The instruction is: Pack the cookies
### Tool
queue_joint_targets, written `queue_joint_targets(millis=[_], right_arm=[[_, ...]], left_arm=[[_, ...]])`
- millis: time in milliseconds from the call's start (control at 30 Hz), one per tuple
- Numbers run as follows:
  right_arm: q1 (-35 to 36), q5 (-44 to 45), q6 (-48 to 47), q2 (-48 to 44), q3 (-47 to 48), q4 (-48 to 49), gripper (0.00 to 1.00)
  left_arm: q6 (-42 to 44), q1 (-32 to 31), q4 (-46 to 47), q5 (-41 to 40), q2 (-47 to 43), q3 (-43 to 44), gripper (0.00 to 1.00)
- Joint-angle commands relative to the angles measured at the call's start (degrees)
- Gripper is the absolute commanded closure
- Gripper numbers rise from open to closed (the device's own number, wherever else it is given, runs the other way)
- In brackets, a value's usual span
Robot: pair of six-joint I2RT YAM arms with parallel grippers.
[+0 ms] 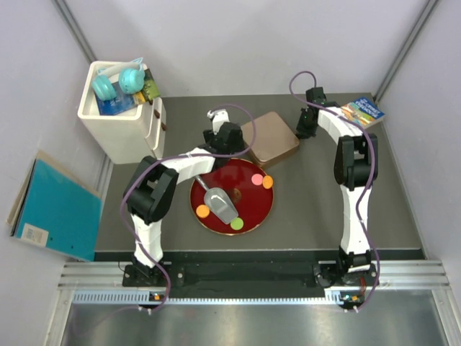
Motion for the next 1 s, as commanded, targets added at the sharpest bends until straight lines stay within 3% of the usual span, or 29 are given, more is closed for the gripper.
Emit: queue_joint_targets(millis=[0, 367, 967], right_arm=[[0.3, 1.31, 1.14, -5.1, 0.56, -0.15, 0.88], [-2.6, 1.76, 2.9, -7.48, -1.28, 1.25, 0.86], [-2.87, -11.08, 6.24, -4.84, -8.05, 6.53, 0.88]], left_arm=[[-0.42, 1.15, 0.99, -1.72, -2.86, 1.09, 0.13], [-0.69, 3.87, 0.9, -2.77, -6.82, 0.21, 0.12], [-2.27, 4.75, -1.21, -2.42, -10.69, -1.9, 0.13]])
